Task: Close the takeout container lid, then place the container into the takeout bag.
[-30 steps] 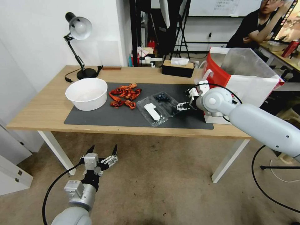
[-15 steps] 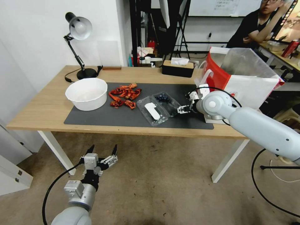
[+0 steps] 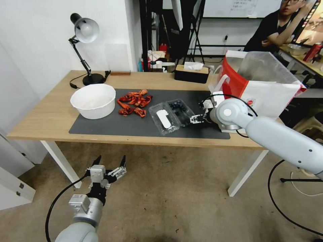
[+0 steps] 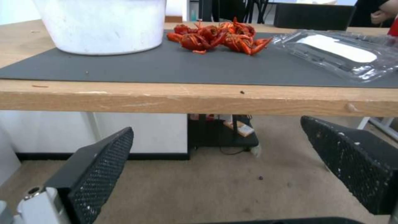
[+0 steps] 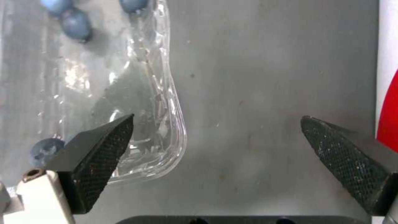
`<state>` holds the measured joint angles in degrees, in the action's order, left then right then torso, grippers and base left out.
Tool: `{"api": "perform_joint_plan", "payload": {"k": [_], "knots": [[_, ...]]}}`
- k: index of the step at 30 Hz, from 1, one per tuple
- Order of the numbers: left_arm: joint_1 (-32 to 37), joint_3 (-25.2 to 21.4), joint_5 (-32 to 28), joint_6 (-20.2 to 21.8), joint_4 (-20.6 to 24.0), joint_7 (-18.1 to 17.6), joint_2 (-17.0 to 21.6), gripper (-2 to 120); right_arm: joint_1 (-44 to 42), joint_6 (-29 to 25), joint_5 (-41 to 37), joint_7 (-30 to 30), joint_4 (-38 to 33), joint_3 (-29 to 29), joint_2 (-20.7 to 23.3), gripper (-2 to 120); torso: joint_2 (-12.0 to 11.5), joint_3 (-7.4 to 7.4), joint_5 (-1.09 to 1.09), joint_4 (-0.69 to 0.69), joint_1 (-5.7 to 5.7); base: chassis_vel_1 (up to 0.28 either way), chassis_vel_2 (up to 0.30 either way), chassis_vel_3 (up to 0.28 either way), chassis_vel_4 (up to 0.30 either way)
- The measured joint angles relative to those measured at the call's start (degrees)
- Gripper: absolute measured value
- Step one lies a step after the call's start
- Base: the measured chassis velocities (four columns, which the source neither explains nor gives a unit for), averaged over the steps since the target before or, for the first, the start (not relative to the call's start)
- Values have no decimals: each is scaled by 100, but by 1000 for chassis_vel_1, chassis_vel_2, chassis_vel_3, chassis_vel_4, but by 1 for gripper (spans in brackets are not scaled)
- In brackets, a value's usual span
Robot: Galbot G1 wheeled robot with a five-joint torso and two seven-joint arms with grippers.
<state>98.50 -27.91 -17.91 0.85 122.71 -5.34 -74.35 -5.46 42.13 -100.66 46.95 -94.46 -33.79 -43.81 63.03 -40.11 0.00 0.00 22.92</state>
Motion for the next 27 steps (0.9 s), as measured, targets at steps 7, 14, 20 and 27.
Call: {"api": "perform_joint_plan", "payload": {"k": [7,14,20,27], "knots": [[2,10,35,-17,-6,2,3,100,-74,0,-296,289,-261,87,51,100,0,0,0,-1,0,0,0,0,0],[19,8,54,-38,-6,3,7,100,-166,0,-531,492,-516,156,82,100,0,0,0,0,0,0,0,0,0],[41,6,78,-61,-6,4,-3,100,-243,1,-680,598,-687,227,84,100,0,0,0,0,0,0,0,0,0],[64,1,95,-72,-5,-5,-15,100,-341,1,-713,622,-820,294,86,100,0,0,0,0,0,0,0,0,0]]}}
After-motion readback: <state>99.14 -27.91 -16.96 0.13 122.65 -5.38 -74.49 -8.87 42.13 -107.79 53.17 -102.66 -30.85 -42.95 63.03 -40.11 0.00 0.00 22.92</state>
